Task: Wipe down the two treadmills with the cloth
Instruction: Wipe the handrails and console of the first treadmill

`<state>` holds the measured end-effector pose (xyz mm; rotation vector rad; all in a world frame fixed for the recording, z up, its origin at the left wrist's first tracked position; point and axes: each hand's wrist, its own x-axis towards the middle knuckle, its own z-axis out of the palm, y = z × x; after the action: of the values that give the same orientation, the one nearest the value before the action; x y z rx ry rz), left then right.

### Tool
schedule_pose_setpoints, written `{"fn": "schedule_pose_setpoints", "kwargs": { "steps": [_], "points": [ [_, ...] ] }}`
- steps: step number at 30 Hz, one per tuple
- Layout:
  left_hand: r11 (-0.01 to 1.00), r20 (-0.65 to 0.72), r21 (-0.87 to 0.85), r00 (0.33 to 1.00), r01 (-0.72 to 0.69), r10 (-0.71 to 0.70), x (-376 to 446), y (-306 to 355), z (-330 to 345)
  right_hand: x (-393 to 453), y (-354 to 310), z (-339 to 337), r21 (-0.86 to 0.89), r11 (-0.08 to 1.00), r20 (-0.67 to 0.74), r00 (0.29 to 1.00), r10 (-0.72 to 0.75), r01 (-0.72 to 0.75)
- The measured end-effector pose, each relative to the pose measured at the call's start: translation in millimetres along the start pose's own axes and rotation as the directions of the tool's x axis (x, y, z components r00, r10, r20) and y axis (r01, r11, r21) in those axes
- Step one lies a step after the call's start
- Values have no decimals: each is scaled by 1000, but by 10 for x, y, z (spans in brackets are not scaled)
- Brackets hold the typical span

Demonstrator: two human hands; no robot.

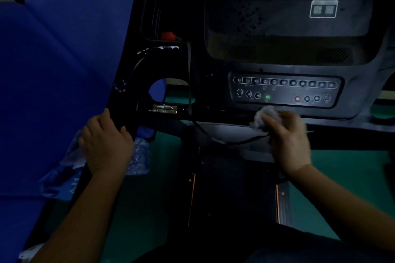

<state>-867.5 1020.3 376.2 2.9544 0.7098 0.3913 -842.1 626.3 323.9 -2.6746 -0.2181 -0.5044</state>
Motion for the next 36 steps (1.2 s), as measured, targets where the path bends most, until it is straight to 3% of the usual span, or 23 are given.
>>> {"fn": "schedule_pose_setpoints", "kwargs": {
  "steps": [3, 5, 7, 10, 13, 16, 18, 22, 24, 28, 36],
  "points": [
    [1000, -6, -1, 1000, 6, -6, 0, 16, -5, -109, 259, -187, 64, 976, -126, 969, 214, -207],
    [1000, -9, 1, 1000, 13, -13, 2, 25, -1, -92, 195, -152, 134, 956, -141, 950, 279, -261],
    [1000, -9, -3, 1000, 18, -18, 1, 34, 0, -31, -2, -40, 159, 964, -107, 967, 230, -212],
    [1000, -4, -7, 1000, 21, -21, -5, 43, -5, 128, -385, 159, 203, 970, 57, 990, 127, -136],
    [1000, -5, -4, 1000, 18, -18, -8, 32, -7, 307, -728, 285, 187, 982, 166, 985, -48, 16],
    [1000, -6, -13, 1000, 20, -20, -9, 22, -2, 397, -816, 256, 136, 966, 191, 951, -244, 221],
    [1000, -6, -13, 1000, 19, -19, -6, 17, 1, 359, -672, 219, 115, 968, 207, 948, -241, 221],
    [999, 4, -27, 1000, 23, -23, 15, 20, 11, 188, -489, 195, 116, 989, 101, 990, -101, 89],
    [999, 12, -27, 1000, 28, -27, 24, 21, 25, 268, -639, 260, 119, 984, 136, 980, -147, 131],
    [999, 17, -25, 999, 28, -27, 33, 17, 15, 629, -1176, 448, 43, 921, 246, 890, -385, 387],
    [999, 22, -40, 999, 24, -24, 48, 27, 14, 1438, -1350, 421, -103, 959, 192, 951, -241, 264]
  ]
}}
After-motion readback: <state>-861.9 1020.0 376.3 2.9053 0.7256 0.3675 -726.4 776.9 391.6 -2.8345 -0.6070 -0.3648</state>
